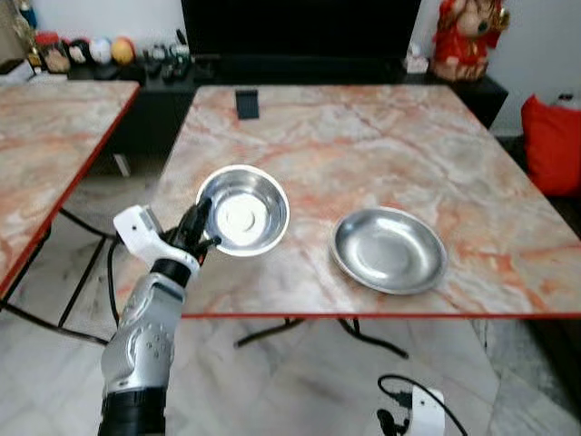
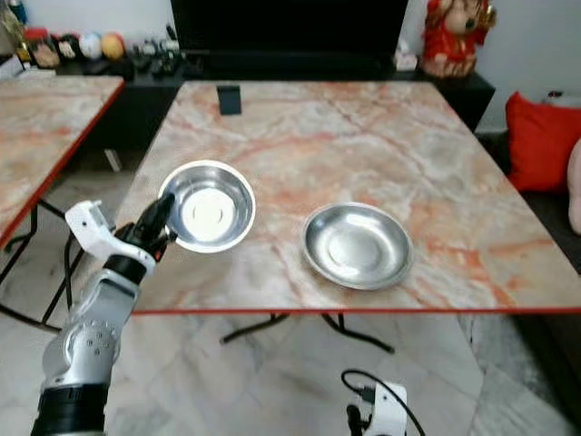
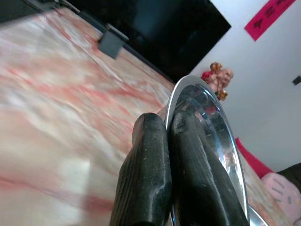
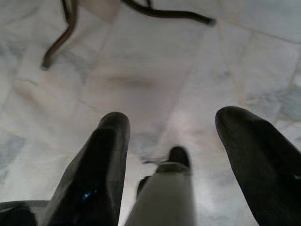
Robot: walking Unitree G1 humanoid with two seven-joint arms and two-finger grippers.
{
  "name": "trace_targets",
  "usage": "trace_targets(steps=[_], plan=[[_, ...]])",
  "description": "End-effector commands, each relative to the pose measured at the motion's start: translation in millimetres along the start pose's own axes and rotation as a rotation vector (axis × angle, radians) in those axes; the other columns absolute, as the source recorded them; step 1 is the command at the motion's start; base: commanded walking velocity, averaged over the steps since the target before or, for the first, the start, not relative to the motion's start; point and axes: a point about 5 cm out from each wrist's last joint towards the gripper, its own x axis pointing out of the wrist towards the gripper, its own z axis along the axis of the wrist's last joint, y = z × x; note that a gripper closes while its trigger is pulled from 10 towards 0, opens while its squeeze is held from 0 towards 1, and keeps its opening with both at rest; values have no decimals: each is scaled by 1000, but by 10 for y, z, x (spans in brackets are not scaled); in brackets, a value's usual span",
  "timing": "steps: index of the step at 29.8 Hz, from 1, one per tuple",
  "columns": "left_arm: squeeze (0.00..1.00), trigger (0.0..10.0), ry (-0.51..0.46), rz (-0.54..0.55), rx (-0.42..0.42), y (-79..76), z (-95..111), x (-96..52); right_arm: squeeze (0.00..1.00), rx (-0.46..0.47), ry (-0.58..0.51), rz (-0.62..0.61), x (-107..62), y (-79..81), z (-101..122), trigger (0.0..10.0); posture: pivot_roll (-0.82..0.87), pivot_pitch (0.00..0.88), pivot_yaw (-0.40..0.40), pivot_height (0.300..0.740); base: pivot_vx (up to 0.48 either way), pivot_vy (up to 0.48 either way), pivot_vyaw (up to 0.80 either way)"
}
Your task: Setting the table
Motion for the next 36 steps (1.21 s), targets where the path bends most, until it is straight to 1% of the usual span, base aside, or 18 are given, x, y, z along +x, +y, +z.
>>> trace_targets(steps=[1, 11, 17, 22, 26, 28, 30, 31, 32, 34, 35, 36], plan=[[0, 10000, -5, -39, 9, -99, -4, 39, 0, -1, -3, -18, -4, -69, 13, 10000, 15, 0, -17, 740, 0, -465, 0], [0, 10000, 3, -44, 8, -97, -17, 53, 0, 0, -3, -19, -4, -70, 15, 10000, 7, 0, -14, 740, 0, -465, 0], [0, 10000, 6, -50, 7, -123, -34, 62, 0, 1, -4, -21, -4, -70, 14, 10000, 4, 0, -12, 740, 0, -463, 0], [0, 10000, 18, -50, 22, -111, -44, 65, 0, -1, -4, -20, -4, -72, 15, 10000, 4, 0, -14, 740, 0, -406, 0], [0, 10000, 45, -36, 73, -81, -65, 68, 0, -4, -3, -18, -5, -75, 14, 10000, 4, 0, -16, 740, 0, 0, 0], [0, 10000, 85, -56, 172, -74, -79, 72, 0, -8, -3, -16, -5, -77, 16, 10000, 3, 0, -18, 740, 0, 0, 0], [0, 10000, 85, -65, 189, -75, -70, 74, 0, -10, -2, -16, -5, -79, 16, 10000, 4, 0, -18, 740, 0, 0, 0], [0, 10000, 86, -64, 205, -62, -49, 77, 0, -11, -2, -15, -5, -81, 17, 10000, 5, 0, -18, 740, 0, 0, 0], [0, 10000, 94, -70, 254, -36, -10, 81, 0, -12, -2, -15, -5, -81, 17, 10000, 5, 0, -18, 740, 0, 0, 0], [0, 10000, 99, -85, 305, -4, 57, 83, 0, -13, -3, -15, -4, -81, 19, 10000, 5, 0, -19, 740, 0, 0, 0], [0, 10000, 100, -88, 313, 5, 76, 83, 0, -14, -4, -15, -4, -81, 21, 10000, 5, 0, -19, 740, 0, 0, 0], [0, 10000, 107, -106, 361, 29, 125, 83, 0, -13, -4, -15, -4, -82, 22, 10000, 5, 0, -19, 740, 0, 0, 0]])
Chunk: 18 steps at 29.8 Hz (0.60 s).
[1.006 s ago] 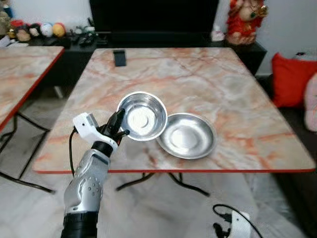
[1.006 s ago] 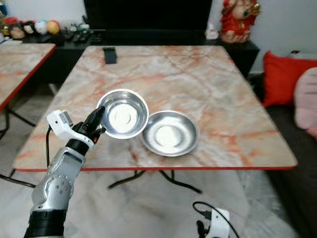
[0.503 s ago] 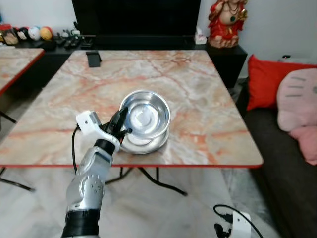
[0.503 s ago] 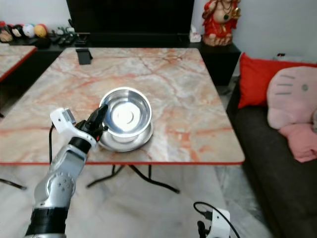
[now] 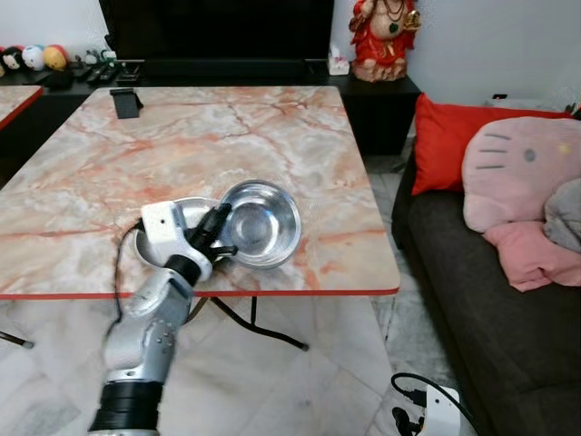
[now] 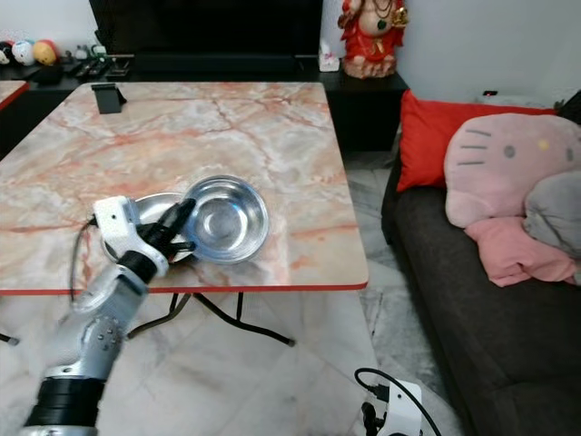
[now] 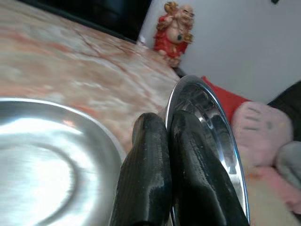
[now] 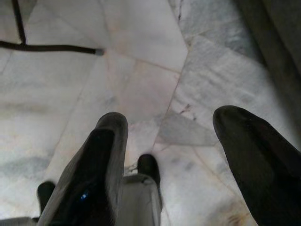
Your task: Setting the table
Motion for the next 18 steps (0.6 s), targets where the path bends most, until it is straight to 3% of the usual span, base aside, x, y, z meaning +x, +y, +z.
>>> trace_targets(steps=[1, 4, 10, 18], plan=[[0, 10000, -13, -9, 74, 88, 118, -5, 0, 1, 3, 14, 4, 52, -5, 10000, 9, 0, -20, 740, 0, 0, 0], [0, 10000, -14, 12, 87, 203, 174, -14, 0, -2, 4, 15, 5, 50, -1, 10000, 9, 0, -18, 740, 0, 0, 0], [0, 10000, -38, 60, -7, 285, 182, -31, 0, -1, 3, 16, 5, 48, -1, 10000, 6, 0, -19, 740, 0, 0, 0], [0, 10000, -19, 45, -47, 186, 74, -26, 0, -3, 4, 17, 3, 47, -7, 10000, 6, 0, -19, 740, 0, 0, 0]])
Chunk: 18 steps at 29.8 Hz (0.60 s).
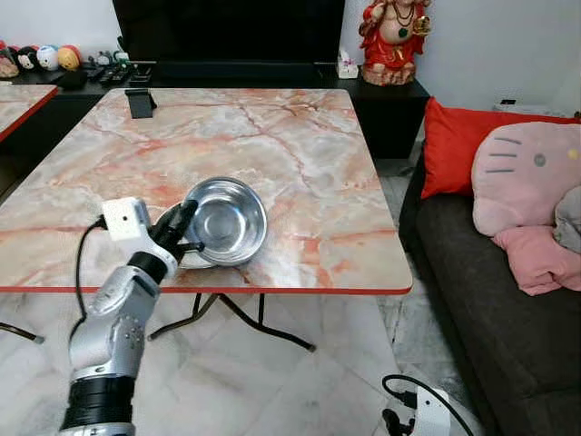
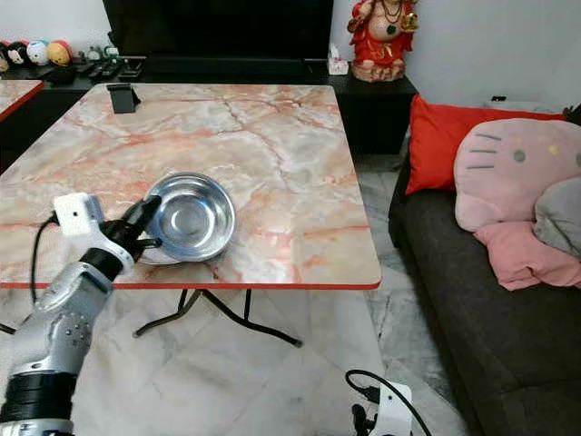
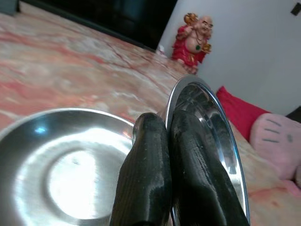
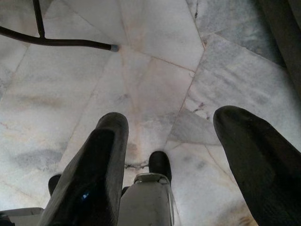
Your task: Setting the table
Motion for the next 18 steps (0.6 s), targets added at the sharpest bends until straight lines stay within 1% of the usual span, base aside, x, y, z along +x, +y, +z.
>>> trace_targets(steps=[1, 5, 9, 11, 13, 18], plan=[[0, 10000, -4, -7, -14, -24, 17, 19, 0, -6, 0, -2, 2, -13, 9, 10000, 6, 0, -19, 740, 0, 0, 0], [0, 10000, -9, -7, -27, -44, 17, 39, 0, -5, 1, -2, 1, -8, 5, 10000, 5, 0, -17, 740, 0, 0, 0], [0, 10000, -27, 15, -25, -27, 50, 62, 0, -3, 2, -1, 0, 3, -1, 10000, 9, 0, -14, 740, 0, 0, 0], [0, 10000, -38, 21, -37, -21, 65, 66, 0, -2, 2, 1, 1, 7, -2, 10000, 10, 0, -14, 740, 0, 0, 0], [0, 10000, -38, 20, -42, -20, 70, 65, 0, -3, 3, 3, 1, 10, -3, 10000, 11, 0, -13, 740, 0, 255, 0], [0, 10000, -33, 16, -39, -38, 53, 58, 0, 1, 3, 4, 1, 16, -5, 10000, 11, 0, -10, 740, 0, 415, 0]])
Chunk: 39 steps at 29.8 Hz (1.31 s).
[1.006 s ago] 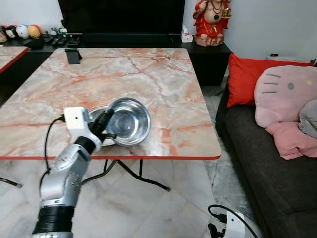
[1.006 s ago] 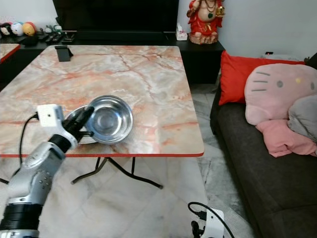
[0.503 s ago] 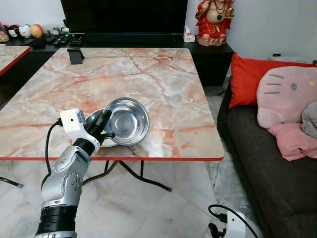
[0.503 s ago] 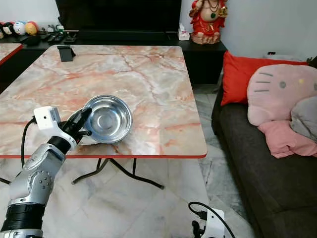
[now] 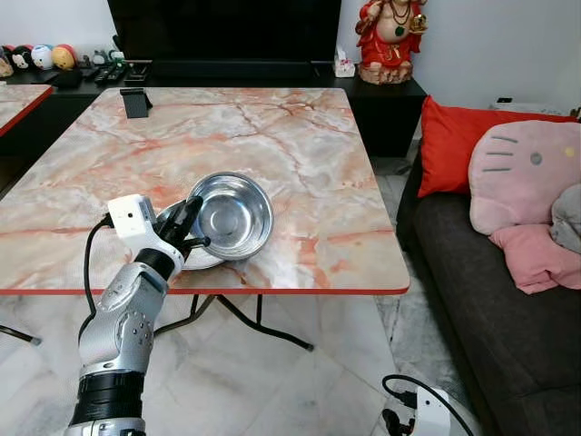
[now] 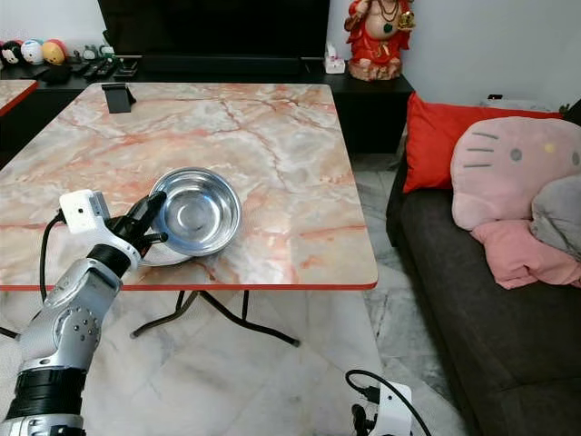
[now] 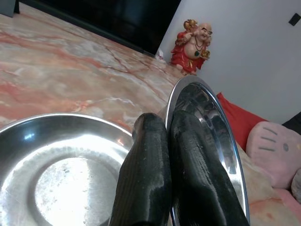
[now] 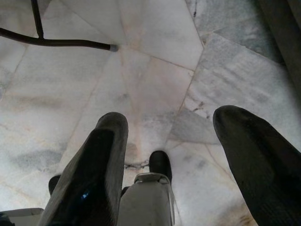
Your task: Setting the table
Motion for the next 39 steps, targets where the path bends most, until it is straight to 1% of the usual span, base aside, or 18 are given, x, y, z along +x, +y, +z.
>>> trace_targets(steps=[1, 8, 21, 28, 31, 39], plan=[[0, 10000, -10, 6, -8, 16, 33, 7, 0, 1, 2, 8, 3, 33, -2, 10000, 11, 0, -10, 740, 0, 356, 0], [0, 10000, -10, 7, -6, 3, 26, 22, 0, 2, 2, 9, 4, 39, -3, 10000, 12, 0, -11, 740, 0, 51, 0], [0, 10000, -15, -4, 7, -68, 13, 49, 0, -3, 0, 12, 7, 32, 11, 10000, 14, 0, -15, 740, 0, 0, 0], [0, 10000, -21, 42, 11, -26, 17, 54, 0, 1, -2, 14, 6, 26, 14, 10000, 10, 0, -15, 740, 0, 0, 0], [0, 10000, -39, 61, 12, 3, 43, 52, 0, 2, -2, 16, 5, 27, 10, 10000, 11, 0, -16, 740, 279, 0, 0], [0, 10000, -54, 79, 14, 18, 71, 56, 0, 5, 0, 22, 5, 37, 7, 10000, 11, 0, -14, 740, 305, 0, 0]])
